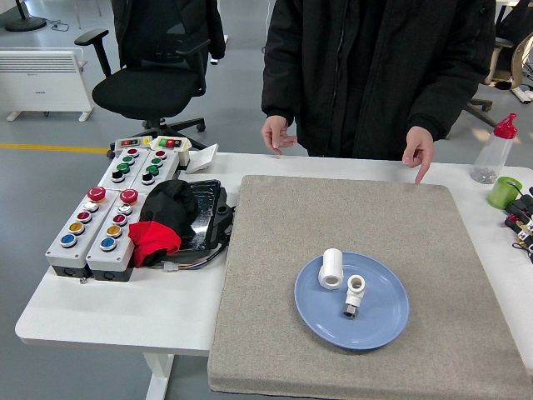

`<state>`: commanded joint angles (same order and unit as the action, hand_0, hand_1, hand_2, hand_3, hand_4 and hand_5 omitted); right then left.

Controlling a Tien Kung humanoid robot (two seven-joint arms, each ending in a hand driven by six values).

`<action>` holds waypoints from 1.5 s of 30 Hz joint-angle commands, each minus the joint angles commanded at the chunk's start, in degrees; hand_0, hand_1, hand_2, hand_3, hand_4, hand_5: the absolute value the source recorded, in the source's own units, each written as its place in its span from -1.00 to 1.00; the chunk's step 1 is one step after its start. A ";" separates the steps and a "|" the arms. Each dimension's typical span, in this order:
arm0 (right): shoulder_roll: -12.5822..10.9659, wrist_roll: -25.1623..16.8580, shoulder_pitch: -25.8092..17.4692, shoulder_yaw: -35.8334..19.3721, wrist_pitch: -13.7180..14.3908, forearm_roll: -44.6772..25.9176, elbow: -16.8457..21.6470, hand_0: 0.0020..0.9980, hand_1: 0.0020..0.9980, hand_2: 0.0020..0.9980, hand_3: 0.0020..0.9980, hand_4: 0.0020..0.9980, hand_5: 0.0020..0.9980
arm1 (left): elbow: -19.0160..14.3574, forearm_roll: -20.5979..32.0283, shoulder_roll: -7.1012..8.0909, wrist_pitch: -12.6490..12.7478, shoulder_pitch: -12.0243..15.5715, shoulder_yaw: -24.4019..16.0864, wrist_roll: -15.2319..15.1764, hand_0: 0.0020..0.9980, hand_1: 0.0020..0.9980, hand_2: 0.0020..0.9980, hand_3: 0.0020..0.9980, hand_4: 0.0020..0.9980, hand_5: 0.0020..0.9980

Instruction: Pick pipe place plate twice

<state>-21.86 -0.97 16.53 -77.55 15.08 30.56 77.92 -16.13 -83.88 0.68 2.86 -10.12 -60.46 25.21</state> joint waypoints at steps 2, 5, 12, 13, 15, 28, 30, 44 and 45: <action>0.06 -0.03 0.00 0.04 -0.05 -0.09 0.04 0.76 0.68 0.81 0.70 0.41 0.12 | 0.01 0.18 0.00 0.04 -0.02 0.14 -0.06 0.36 0.37 0.43 0.31 0.02 1.00; 0.12 -0.06 -0.06 0.08 -0.10 -0.20 0.08 0.76 0.68 0.81 0.70 0.41 0.12 | 0.01 0.29 -0.01 0.08 -0.03 0.22 -0.10 0.36 0.37 0.43 0.31 0.02 1.00; 0.31 -0.77 -0.43 -0.29 -0.37 -1.01 0.66 0.75 0.68 0.81 0.69 0.41 0.12 | 0.21 0.75 0.05 0.34 -0.11 0.58 -0.74 0.36 0.37 0.43 0.30 0.02 1.00; 0.31 -0.78 -0.43 -0.30 -0.37 -1.02 0.67 0.75 0.67 0.80 0.68 0.41 0.13 | 0.21 0.75 0.05 0.34 -0.11 0.58 -0.75 0.36 0.37 0.43 0.31 0.02 1.00; 0.31 -0.90 -0.36 -0.19 -0.40 -1.10 0.83 0.75 0.67 0.80 0.68 0.41 0.13 | 0.24 0.92 0.03 0.39 -0.16 0.68 -0.82 0.36 0.37 0.43 0.31 0.02 1.00; 0.45 -1.37 -0.32 -0.17 -0.65 -1.28 1.95 0.74 0.67 0.79 0.68 0.40 0.12 | 0.45 2.93 0.13 1.10 -0.64 1.87 -2.10 0.36 0.37 0.43 0.30 0.02 1.00; 0.42 -1.41 -0.32 -0.25 -0.67 -1.28 2.04 0.74 0.67 0.79 0.68 0.40 0.12 | 0.47 3.03 0.11 1.17 -0.66 1.88 -2.19 0.36 0.37 0.43 0.30 0.02 1.00; 0.61 -1.35 -1.30 0.03 -0.82 -0.93 2.02 0.73 0.66 0.78 0.67 0.40 0.12 | 0.20 4.25 -0.48 1.25 0.06 2.32 -1.88 0.36 0.37 0.43 0.31 0.02 1.00; 0.71 -1.34 -1.44 0.05 -0.85 -0.90 1.98 0.73 0.66 0.78 0.67 0.40 0.12 | 0.16 4.22 -0.49 1.20 0.16 2.32 -1.77 0.36 0.37 0.43 0.31 0.02 1.00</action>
<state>-21.15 -2.31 15.09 -77.51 14.23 29.66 79.90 -15.97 -79.66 0.19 4.05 -9.97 -58.14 23.44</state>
